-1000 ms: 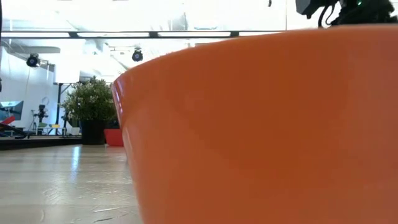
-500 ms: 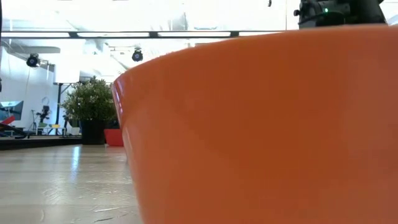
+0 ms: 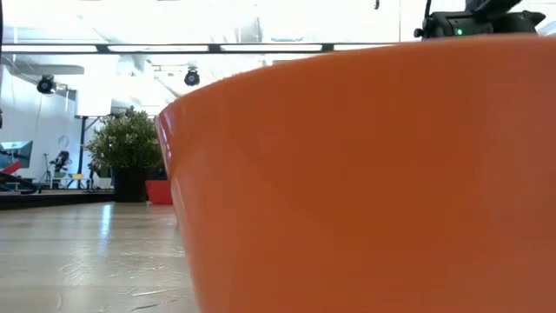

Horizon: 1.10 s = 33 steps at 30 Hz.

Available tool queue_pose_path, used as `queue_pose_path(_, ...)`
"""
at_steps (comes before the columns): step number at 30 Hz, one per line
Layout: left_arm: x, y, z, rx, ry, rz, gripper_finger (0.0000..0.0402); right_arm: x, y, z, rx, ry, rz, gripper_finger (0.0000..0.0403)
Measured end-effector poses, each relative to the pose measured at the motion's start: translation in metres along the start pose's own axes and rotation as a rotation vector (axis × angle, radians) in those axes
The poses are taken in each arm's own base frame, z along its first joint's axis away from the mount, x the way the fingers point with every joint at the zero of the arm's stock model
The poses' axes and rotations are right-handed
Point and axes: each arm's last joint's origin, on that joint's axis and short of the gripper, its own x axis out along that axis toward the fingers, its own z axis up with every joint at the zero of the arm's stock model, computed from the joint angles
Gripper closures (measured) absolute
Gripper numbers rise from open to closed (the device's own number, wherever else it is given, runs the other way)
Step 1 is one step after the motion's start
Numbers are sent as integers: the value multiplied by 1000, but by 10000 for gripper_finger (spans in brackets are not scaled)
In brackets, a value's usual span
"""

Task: Pick & Place Mini bowls
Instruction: Stack the bottom red bowl on top of the red bowl on the shelf

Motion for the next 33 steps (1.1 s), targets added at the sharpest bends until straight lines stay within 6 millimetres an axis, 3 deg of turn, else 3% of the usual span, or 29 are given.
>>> queue_pose_path(10, 0, 0, 0, 0, 0, 0, 402, 27, -5, 4, 94, -8, 54, 277)
queue_pose_path(13, 0, 0, 0, 4, 0, 0, 402, 30, -8, 3, 98, -10, 39, 305)
queue_pose_path(17, 0, 0, 0, 4, 0, 0, 401, 30, -8, 3, 75, -10, 32, 374)
queue_pose_path(19, 0, 0, 0, 4, 0, 0, 402, 28, -8, 3, 64, -17, 28, 385)
queue_pose_path(25, 0, 0, 0, 4, 0, 0, 402, 3, 5, 4, 6, -48, 45, 394)
queue_pose_path(33, 0, 0, 0, 4, 0, 0, 402, -61, 19, -2, -55, -131, -9, 395)
